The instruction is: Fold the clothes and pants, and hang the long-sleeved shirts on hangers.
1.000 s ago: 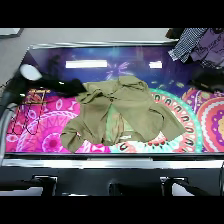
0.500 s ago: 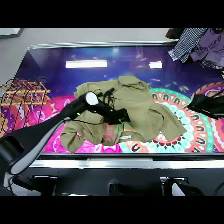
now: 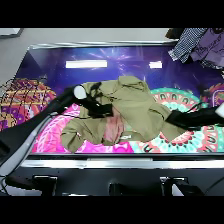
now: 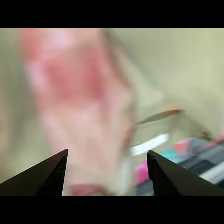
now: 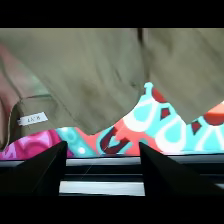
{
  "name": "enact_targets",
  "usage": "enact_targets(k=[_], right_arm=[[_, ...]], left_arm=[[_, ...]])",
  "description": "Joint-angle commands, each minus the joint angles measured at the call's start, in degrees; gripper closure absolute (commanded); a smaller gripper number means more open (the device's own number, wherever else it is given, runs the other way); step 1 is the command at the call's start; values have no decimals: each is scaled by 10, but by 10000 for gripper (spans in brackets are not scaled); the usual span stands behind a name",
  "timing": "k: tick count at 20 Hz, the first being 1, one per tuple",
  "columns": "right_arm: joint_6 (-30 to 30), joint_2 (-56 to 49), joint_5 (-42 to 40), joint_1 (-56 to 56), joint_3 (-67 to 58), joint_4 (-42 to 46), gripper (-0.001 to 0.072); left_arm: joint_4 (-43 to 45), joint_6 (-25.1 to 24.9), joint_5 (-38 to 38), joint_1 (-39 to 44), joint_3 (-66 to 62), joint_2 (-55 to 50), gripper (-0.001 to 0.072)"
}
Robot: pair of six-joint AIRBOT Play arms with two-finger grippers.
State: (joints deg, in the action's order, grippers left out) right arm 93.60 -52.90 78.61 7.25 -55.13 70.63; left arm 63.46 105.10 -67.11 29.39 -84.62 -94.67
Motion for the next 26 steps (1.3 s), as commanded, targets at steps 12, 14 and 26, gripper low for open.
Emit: enact_targets(k=[12,14,26], right_arm=[[196,-191,-218,-323,97,208,160],[200,-206,-224,-323,97,212,235],[288,-143,-140,-323,95,215,686]], left_arm=[[203,-4,-155,-15,53,51,131],[203,4,-153,-2,60,50,132],[173,64,-114,98,60,23,132]])
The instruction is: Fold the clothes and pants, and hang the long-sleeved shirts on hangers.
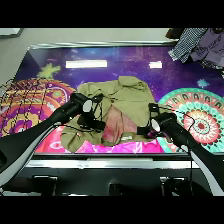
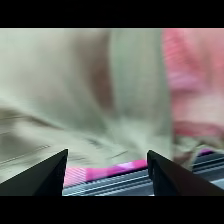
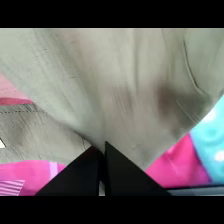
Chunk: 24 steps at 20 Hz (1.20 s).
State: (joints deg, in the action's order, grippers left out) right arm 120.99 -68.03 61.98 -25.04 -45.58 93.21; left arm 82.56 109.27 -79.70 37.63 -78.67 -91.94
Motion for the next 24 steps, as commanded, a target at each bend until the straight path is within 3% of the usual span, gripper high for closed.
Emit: enact_targets(k=[1,6,7,8,9,14,18,20,24], right_arm=[[14,8,29,0,0,-15,686],[36,8,35,0,0,-61,687],[40,8,40,0,0,-68,687],[40,9,44,0,0,-76,687],[40,12,49,0,-1,-81,687],[40,26,151,90,-135,-29,687],[-11,26,164,151,-327,-46,687],[-37,26,183,151,-408,-97,687],[-66,39,250,151,-495,-167,687]], left_arm=[[-22,36,12,19,0,-6,132],[-22,59,10,34,1,-37,133],[-23,59,10,35,1,-45,172],[-26,57,10,35,1,-50,449],[-26,46,13,35,0,-49,679],[-26,-31,-48,-17,-54,-4,689],[-27,-30,-88,-45,-72,89,689],[-37,-25,-115,-33,-72,139,689],[-83,40,-131,19,-72,216,688]])
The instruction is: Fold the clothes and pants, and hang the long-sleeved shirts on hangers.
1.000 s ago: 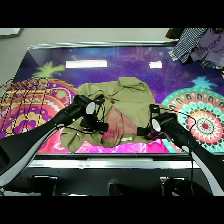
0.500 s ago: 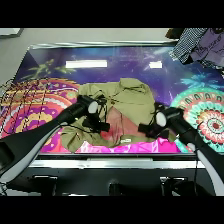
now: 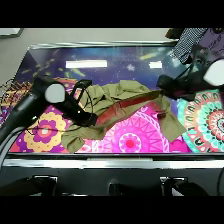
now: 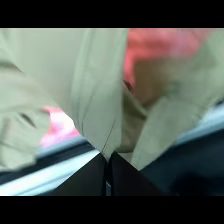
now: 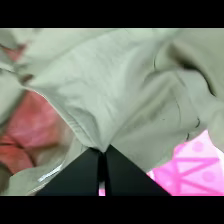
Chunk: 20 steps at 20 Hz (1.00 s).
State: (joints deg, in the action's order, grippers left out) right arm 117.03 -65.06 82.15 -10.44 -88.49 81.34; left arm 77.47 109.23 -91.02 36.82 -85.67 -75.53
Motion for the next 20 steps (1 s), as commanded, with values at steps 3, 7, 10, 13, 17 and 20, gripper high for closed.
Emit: enact_targets(k=[3,7,10,13,17,20], right_arm=[[-49,41,100,5,-68,-13,687],[-113,46,134,5,-44,120,686],[-120,47,79,5,39,126,686],[-87,47,-36,5,153,123,686],[-6,35,-154,5,277,94,686],[16,2,-204,5,316,39,685]], left_arm=[[-57,90,9,105,1,55,688],[-86,147,129,192,15,11,689],[-169,130,206,211,15,-69,689],[-232,92,265,210,15,-152,688],[-322,14,286,210,14,-238,688],[-325,-13,291,208,14,-263,688]])
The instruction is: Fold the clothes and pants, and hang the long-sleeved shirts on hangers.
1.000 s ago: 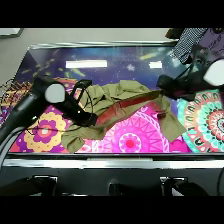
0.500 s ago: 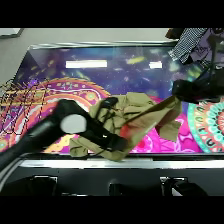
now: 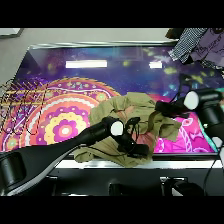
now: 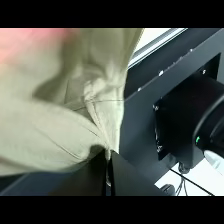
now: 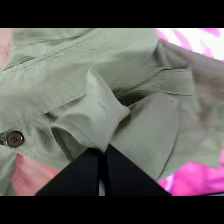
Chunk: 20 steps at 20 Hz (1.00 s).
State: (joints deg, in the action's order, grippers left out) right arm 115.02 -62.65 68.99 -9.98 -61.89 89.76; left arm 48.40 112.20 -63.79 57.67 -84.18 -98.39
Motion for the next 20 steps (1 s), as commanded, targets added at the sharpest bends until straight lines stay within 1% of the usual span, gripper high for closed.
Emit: enact_targets(k=[1,2,3,4,5,6,9,11,12,13,14,15,17,18,20], right_arm=[[39,-35,-79,0,51,-58,614],[39,-41,-77,0,50,-68,418],[40,-39,-62,1,46,-67,206],[36,-33,-37,1,36,-59,63],[17,-22,-12,1,24,-44,41],[-5,-4,15,1,10,-19,38],[-9,72,110,1,-2,67,39],[26,124,160,1,3,85,41],[65,150,176,1,19,80,45],[101,173,189,1,43,64,46],[151,196,198,1,77,34,48],[194,217,190,1,115,-17,49],[278,252,121,1,206,-152,49],[306,263,80,1,246,-202,49],[356,268,12,0,308,-248,49]], left_arm=[[-34,-54,19,-5,-1,-34,674],[-34,-64,17,-16,-1,-32,561],[-34,-82,8,-32,-1,-28,389],[-28,-104,-1,-52,-2,-21,310],[-9,-120,-12,-75,-6,-13,310],[13,-138,-18,-98,-11,-4,309],[88,-217,-24,-164,-31,27,309],[119,-273,-24,-195,-43,36,310],[127,-297,-24,-205,-46,36,310],[129,-319,-22,-213,-46,36,309],[135,-330,-22,-217,-46,35,309],[150,-329,-22,-219,-46,35,309],[181,-330,-22,-219,-46,35,309],[195,-330,-22,-219,-46,35,309],[221,-330,-22,-219,-46,35,309]])
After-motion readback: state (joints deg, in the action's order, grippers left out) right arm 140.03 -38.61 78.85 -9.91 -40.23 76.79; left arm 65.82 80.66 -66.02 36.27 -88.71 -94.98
